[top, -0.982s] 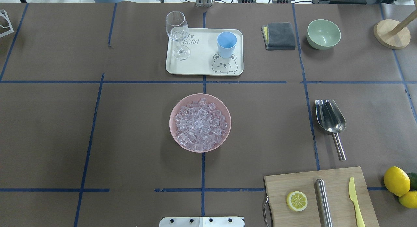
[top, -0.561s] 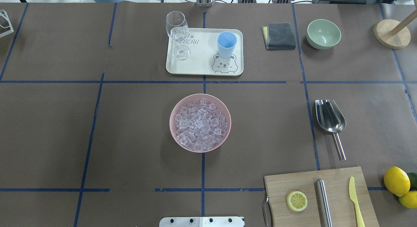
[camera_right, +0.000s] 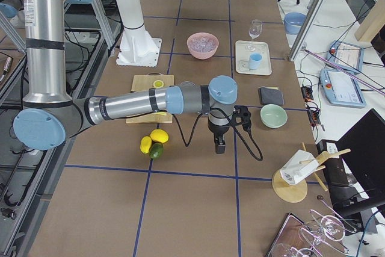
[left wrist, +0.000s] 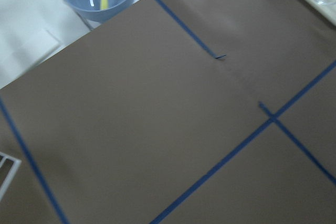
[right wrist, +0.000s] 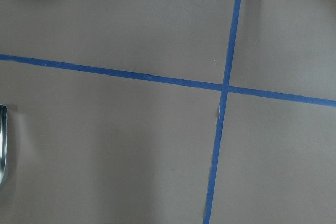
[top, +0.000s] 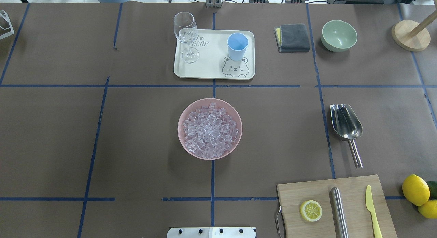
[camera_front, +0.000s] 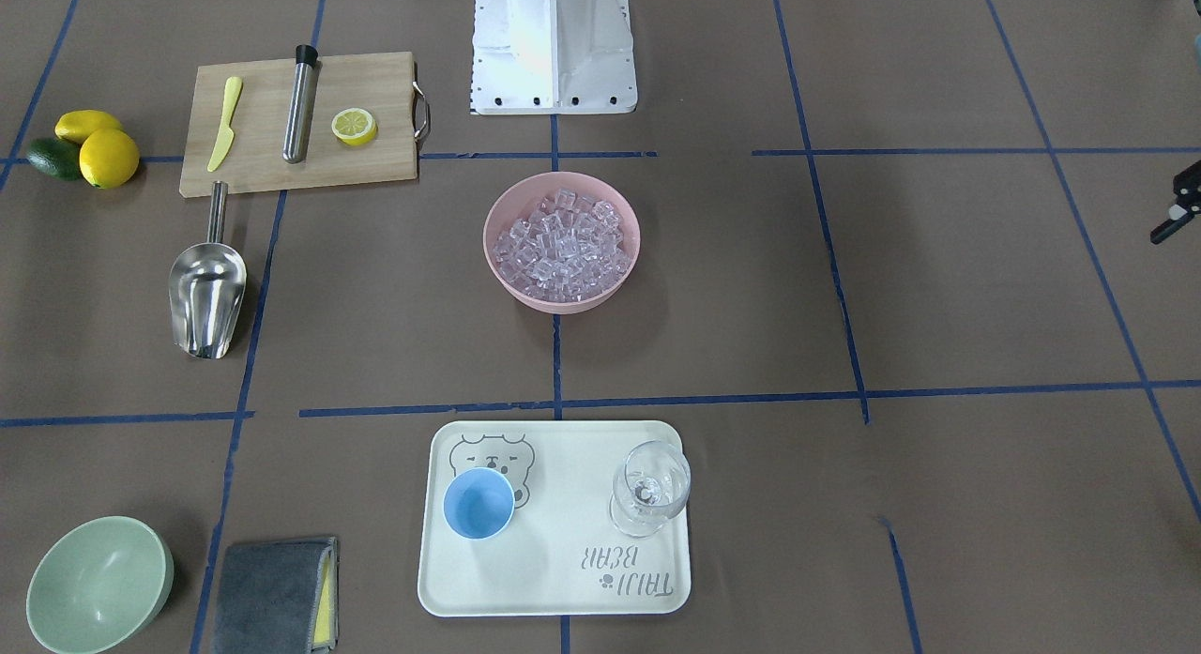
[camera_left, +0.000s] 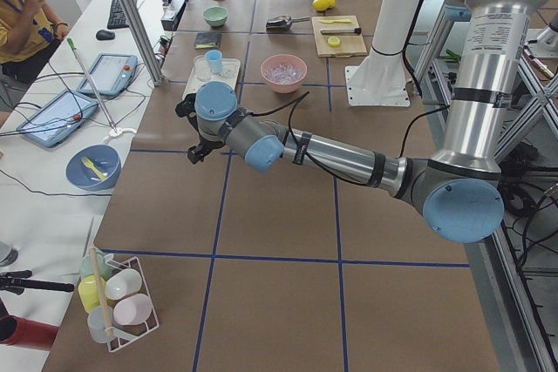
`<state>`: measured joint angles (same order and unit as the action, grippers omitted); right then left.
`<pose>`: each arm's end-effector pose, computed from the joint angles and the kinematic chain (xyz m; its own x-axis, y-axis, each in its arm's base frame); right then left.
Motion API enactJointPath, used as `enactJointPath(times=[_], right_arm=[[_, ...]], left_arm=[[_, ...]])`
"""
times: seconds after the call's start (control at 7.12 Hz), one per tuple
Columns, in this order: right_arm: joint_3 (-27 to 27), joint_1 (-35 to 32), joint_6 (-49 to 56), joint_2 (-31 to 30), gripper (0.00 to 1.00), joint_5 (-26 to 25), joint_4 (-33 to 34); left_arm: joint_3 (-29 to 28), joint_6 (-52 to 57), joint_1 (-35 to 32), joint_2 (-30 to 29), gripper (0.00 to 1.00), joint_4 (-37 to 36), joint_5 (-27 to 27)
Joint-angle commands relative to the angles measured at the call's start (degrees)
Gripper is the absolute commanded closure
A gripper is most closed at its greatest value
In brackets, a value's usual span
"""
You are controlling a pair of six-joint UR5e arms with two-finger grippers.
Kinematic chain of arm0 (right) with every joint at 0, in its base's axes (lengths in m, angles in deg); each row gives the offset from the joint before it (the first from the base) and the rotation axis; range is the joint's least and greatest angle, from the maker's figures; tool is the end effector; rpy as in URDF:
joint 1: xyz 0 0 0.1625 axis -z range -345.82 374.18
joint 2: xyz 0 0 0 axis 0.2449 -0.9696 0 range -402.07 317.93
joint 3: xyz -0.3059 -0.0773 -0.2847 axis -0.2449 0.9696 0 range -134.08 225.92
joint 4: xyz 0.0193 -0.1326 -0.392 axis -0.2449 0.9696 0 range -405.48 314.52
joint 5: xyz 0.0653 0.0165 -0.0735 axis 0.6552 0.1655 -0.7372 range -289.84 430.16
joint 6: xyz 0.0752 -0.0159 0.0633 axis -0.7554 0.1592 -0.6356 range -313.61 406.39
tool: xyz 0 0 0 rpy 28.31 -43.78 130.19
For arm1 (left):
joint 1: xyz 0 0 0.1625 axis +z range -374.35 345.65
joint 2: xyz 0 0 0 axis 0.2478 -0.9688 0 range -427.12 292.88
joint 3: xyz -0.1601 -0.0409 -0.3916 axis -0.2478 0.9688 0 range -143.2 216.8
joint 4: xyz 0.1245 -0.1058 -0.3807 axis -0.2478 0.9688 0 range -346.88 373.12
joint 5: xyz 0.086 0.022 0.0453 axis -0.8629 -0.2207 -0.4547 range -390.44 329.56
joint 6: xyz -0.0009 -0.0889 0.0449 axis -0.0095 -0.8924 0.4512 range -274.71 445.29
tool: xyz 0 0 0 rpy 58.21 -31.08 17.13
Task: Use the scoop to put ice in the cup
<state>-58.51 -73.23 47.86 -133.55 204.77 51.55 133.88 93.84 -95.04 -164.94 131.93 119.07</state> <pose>0.0417 -0.4800 0.5596 0.7065 -0.1301 0.6956 0.0633 0.9906 0.1210 0.0411 -0.5444 0.4505 0.3826 0.7682 -0.5132 -0.1758 0.6059 0.7759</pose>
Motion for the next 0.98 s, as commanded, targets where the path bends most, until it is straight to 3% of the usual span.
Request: enactJointPath(times=[0.0,0.14,0.28,0.42,0.84], right_arm=[[0.11,0.04,0.02,0.34,0.0,0.04,0.0],[0.11,0.04,0.02,0.43,0.0,0.04,-0.08],[0.11,0.04,-0.07,0.43,0.0,0.04,-0.08],[0.02,0.04,-0.07,0.43,0.0,0.04,-0.08],[0.11,0.04,0.02,0.43,0.0,0.04,-0.08]], left_arm=[[-0.14,-0.8,10.08,-3.58,0.0,10.37,2.89],[-0.14,-3.59,13.85,-7.87,0.0,10.47,2.81],[0.04,-7.45,18.24,-13.74,0.0,10.21,-1.02],[-0.31,-11.58,25.16,-17.19,0.0,10.3,-8.2],[-2.05,-11.27,39.34,-16.88,0.0,19.66,-18.52]])
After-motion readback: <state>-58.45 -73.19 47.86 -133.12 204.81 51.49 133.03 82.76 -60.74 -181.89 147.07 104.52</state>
